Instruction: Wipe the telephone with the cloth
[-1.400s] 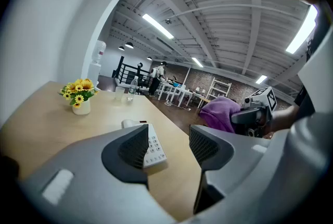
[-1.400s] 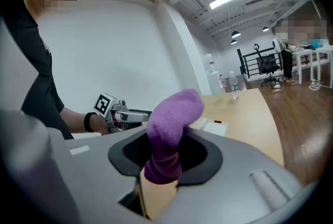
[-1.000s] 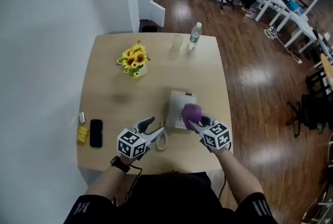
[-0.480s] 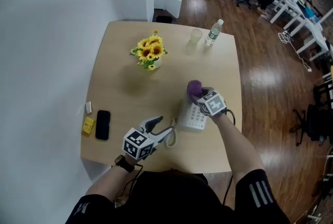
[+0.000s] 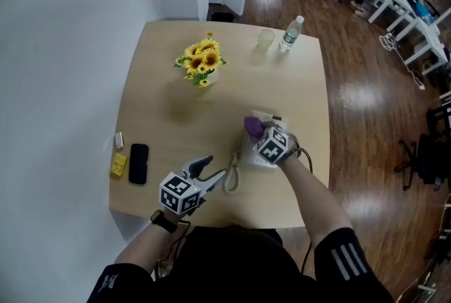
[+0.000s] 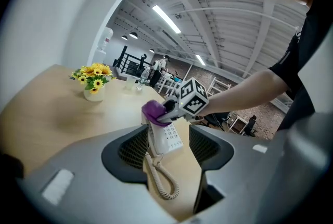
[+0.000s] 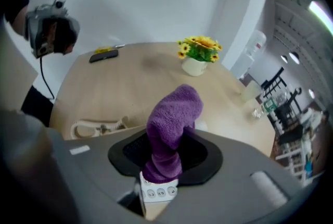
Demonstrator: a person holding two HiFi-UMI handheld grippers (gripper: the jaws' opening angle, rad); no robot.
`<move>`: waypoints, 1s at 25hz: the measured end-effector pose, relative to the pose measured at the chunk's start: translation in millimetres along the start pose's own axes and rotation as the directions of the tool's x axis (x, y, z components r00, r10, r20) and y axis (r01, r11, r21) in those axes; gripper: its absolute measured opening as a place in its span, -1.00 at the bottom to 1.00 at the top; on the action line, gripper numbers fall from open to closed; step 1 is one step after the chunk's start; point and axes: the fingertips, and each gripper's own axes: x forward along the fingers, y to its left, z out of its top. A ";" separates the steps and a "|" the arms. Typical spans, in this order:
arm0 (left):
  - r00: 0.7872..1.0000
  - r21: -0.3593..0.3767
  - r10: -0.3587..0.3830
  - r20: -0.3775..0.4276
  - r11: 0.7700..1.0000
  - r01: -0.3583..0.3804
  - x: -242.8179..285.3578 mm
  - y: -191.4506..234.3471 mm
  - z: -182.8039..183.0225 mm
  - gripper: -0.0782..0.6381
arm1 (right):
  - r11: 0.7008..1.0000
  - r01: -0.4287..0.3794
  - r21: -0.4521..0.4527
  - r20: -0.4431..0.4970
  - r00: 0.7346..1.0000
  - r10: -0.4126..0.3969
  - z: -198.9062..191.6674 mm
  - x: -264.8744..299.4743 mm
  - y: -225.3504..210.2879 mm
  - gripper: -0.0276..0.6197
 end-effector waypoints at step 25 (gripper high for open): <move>0.996 0.059 0.029 -0.090 0.998 -0.024 51.6 -13.6 -2.1 -0.11 | 0.888 -0.198 -0.414 -0.110 0.980 0.167 -78.8 -3.3 165.2 -0.50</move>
